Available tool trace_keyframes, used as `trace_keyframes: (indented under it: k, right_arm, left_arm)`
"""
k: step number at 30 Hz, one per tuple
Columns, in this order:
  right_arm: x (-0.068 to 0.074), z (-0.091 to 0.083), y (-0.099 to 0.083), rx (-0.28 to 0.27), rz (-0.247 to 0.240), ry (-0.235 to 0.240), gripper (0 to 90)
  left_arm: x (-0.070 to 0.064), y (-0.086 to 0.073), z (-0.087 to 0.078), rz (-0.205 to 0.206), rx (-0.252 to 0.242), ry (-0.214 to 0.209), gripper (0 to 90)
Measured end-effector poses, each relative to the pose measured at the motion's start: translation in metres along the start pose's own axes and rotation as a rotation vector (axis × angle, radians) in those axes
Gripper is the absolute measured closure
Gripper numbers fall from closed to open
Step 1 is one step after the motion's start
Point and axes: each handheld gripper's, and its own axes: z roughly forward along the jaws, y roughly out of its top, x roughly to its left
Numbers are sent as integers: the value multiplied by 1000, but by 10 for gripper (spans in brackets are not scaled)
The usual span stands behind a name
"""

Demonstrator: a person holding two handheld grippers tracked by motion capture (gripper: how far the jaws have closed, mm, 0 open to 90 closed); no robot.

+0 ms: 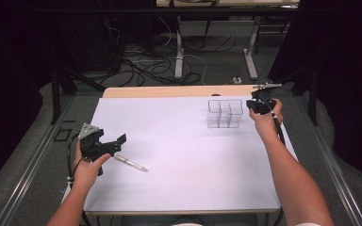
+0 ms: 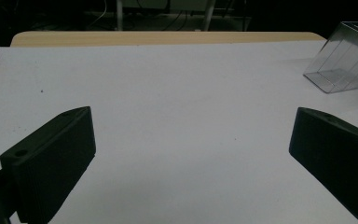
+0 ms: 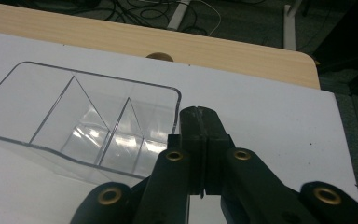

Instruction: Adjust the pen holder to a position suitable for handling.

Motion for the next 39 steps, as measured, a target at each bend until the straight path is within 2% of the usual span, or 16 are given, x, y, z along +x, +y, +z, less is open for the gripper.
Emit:
trace_keyframes:
  k: [3, 16, 22, 23, 25, 32, 39]
  right_arm:
    - [-1, 6, 1, 0, 3, 1, 900]
    - [-9, 31, -4, 18, 23, 7, 900]
    - [-8, 40, -7, 13, 16, 32, 900]
    - [-6, 40, -7, 17, 24, 32, 900]
    - [-6, 41, -7, 10, 6, 34, 900]
    - [-5, 42, -9, 15, -6, 45, 900]
    - [3, 42, -10, 15, -23, 62, 900]
  left_arm:
    - [0, 0, 0, -11, -3, 0, 3]
    - [2, -1, 0, -9, 3, 2, 3]
    - [2, -1, 0, -10, 1, 1, 2]
    - [2, -1, 0, -9, 2, 2, 3]
    - [3, -1, 0, -8, 1, 3, 3]
    - [3, -1, 0, -14, 3, 3, 3]
    - [3, -1, 0, -15, 2, 5, 3]
